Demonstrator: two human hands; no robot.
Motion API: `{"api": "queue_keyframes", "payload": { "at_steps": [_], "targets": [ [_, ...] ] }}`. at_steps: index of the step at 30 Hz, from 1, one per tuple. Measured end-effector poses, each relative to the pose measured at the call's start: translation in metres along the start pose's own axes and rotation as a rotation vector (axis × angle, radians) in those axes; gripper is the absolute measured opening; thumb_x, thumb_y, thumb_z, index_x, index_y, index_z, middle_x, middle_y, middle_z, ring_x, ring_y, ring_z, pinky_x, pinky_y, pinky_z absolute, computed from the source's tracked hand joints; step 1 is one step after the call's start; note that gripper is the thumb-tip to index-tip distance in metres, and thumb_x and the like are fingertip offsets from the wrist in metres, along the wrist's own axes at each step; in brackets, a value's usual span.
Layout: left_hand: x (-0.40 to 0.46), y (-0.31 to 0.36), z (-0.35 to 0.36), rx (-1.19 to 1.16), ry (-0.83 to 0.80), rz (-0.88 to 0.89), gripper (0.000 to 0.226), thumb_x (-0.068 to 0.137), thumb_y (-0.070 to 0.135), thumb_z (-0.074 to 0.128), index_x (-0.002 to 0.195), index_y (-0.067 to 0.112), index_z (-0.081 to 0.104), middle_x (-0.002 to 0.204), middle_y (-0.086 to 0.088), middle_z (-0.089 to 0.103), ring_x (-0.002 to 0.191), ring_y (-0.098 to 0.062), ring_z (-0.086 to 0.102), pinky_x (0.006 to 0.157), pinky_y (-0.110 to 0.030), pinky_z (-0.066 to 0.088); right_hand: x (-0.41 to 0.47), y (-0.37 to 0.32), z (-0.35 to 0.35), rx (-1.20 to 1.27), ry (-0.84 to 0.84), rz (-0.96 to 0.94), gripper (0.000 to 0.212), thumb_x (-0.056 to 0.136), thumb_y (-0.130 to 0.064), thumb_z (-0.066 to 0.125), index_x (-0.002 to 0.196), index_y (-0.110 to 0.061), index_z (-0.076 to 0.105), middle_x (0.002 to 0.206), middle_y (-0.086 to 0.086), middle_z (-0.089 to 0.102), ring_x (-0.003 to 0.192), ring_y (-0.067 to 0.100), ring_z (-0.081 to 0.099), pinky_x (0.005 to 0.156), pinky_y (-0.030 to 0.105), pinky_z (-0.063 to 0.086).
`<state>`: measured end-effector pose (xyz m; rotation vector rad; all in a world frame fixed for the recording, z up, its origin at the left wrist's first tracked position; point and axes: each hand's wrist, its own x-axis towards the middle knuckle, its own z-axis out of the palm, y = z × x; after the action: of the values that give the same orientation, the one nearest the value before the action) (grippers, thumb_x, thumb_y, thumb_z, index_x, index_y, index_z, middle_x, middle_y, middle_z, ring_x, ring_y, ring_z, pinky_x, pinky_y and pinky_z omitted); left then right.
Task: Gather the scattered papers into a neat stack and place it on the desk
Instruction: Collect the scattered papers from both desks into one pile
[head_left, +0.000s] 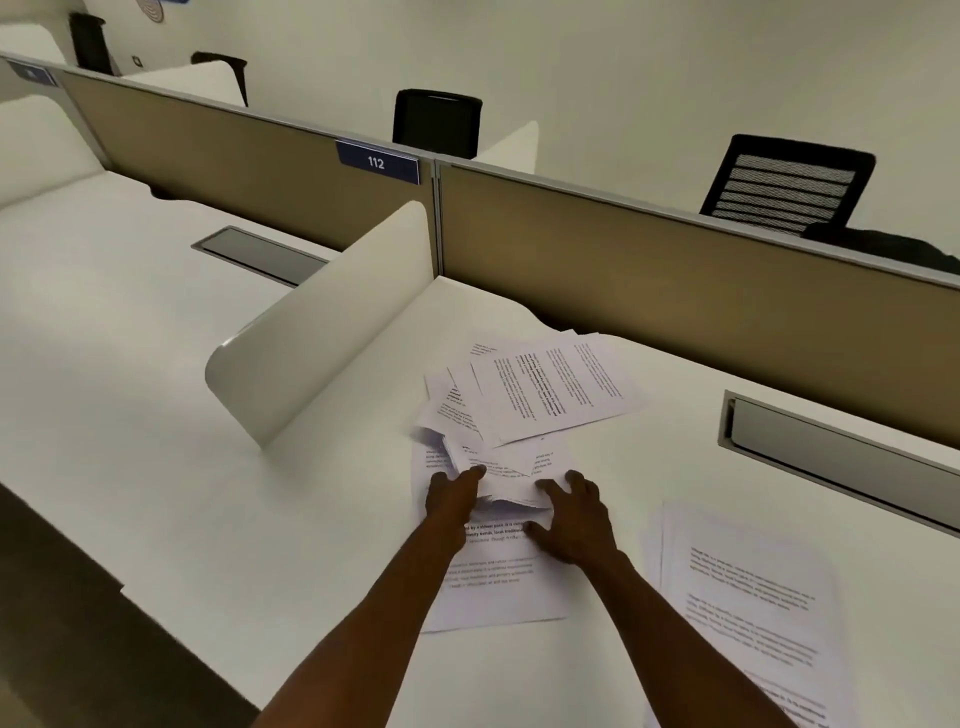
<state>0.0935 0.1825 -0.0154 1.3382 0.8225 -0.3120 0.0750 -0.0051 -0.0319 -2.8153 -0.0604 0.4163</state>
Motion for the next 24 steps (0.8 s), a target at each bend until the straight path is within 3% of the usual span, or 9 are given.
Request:
{"api": "queue_keyframes", "payload": {
  "at_steps": [4, 7, 10, 12, 14, 17, 19, 21, 24],
  "targets": [
    [0.013, 0.009, -0.001, 0.076, 0.025, 0.095, 0.053, 0.082, 0.034, 0.077, 0.126, 0.007, 0.065, 0.121, -0.014, 0.070, 0.107, -0.034, 0.067, 0.095, -0.043, 0.056, -0.007, 0.004, 0.001, 0.036, -0.003, -0.021, 0.073, 0.075, -0.063, 0.064, 0.141, -0.036, 0.044, 0.153, 0.006, 0.031, 0.139, 0.028, 0.030, 0.107, 0.038, 0.039],
    [0.017, 0.013, -0.012, 0.088, 0.038, 0.163, 0.052, 0.083, 0.023, 0.076, 0.130, 0.008, 0.059, 0.127, -0.015, 0.066, 0.111, -0.033, 0.064, 0.098, -0.047, 0.054, -0.015, 0.005, 0.003, 0.036, -0.010, -0.040, 0.067, 0.076, -0.065, 0.062, 0.136, -0.038, 0.050, 0.148, 0.004, 0.036, 0.135, 0.024, 0.034, 0.103, 0.035, 0.041],
    [0.016, 0.007, -0.029, 0.181, 0.037, 0.247, 0.055, 0.087, 0.004, 0.066, 0.138, 0.012, 0.049, 0.135, -0.013, 0.060, 0.113, -0.026, 0.060, 0.097, -0.035, 0.050, -0.020, 0.003, 0.000, 0.021, -0.009, -0.062, 0.063, 0.069, -0.075, 0.060, 0.120, -0.039, 0.061, 0.131, 0.000, 0.047, 0.125, 0.020, 0.041, 0.094, 0.033, 0.043],
    [0.013, 0.000, -0.043, 0.259, 0.039, 0.294, 0.054, 0.088, 0.002, 0.063, 0.138, 0.017, 0.048, 0.135, -0.012, 0.060, 0.108, -0.023, 0.061, 0.091, -0.034, 0.051, -0.020, -0.001, -0.005, 0.041, -0.026, -0.083, 0.062, 0.061, -0.080, 0.060, 0.106, -0.038, 0.066, 0.122, -0.004, 0.050, 0.119, 0.017, 0.042, 0.092, 0.033, 0.042],
    [0.010, -0.009, -0.060, 0.292, 0.055, 0.312, 0.054, 0.089, 0.003, 0.063, 0.138, 0.020, 0.047, 0.134, -0.011, 0.062, 0.106, -0.025, 0.064, 0.089, -0.034, 0.054, -0.014, -0.007, -0.015, 0.126, -0.099, -0.102, 0.056, 0.058, -0.073, 0.069, 0.102, -0.037, 0.066, 0.121, -0.004, 0.051, 0.116, 0.017, 0.044, 0.093, 0.035, 0.043],
    [0.006, -0.019, -0.084, 0.389, 0.110, 0.350, 0.054, 0.089, 0.004, 0.062, 0.137, 0.021, 0.048, 0.130, -0.008, 0.065, 0.090, -0.016, 0.062, 0.075, -0.022, 0.052, 0.004, -0.022, -0.030, 0.263, -0.101, -0.121, 0.045, 0.061, -0.053, 0.076, 0.098, -0.032, 0.061, 0.115, 0.000, 0.053, 0.111, 0.022, 0.052, 0.089, 0.037, 0.048],
    [0.003, -0.024, -0.095, 0.456, 0.132, 0.381, 0.055, 0.088, 0.004, 0.064, 0.138, 0.021, 0.049, 0.128, -0.009, 0.067, 0.086, -0.014, 0.061, 0.074, -0.020, 0.051, 0.019, -0.035, -0.035, 0.349, -0.010, -0.112, 0.050, 0.062, -0.054, 0.074, 0.104, -0.030, 0.060, 0.114, 0.002, 0.056, 0.111, 0.023, 0.055, 0.089, 0.037, 0.049],
    [-0.001, -0.027, -0.102, 0.504, 0.149, 0.410, 0.061, 0.085, 0.005, 0.068, 0.141, 0.019, 0.048, 0.127, -0.013, 0.067, 0.090, -0.017, 0.061, 0.084, -0.028, 0.053, 0.035, -0.050, -0.034, 0.329, 0.021, -0.098, 0.068, 0.069, -0.058, 0.072, 0.127, -0.028, 0.053, 0.134, 0.007, 0.052, 0.126, 0.025, 0.048, 0.100, 0.039, 0.045],
    [-0.006, -0.032, -0.104, 0.570, 0.158, 0.471, 0.080, 0.081, 0.006, 0.075, 0.151, 0.012, 0.038, 0.134, -0.016, 0.059, 0.113, -0.026, 0.059, 0.101, -0.034, 0.047, 0.057, -0.069, -0.026, 0.112, -0.070, -0.076, 0.091, 0.083, -0.062, 0.061, 0.155, -0.025, 0.018, 0.164, 0.011, 0.014, 0.151, 0.030, 0.014, 0.117, 0.048, 0.026]
  ]
}}
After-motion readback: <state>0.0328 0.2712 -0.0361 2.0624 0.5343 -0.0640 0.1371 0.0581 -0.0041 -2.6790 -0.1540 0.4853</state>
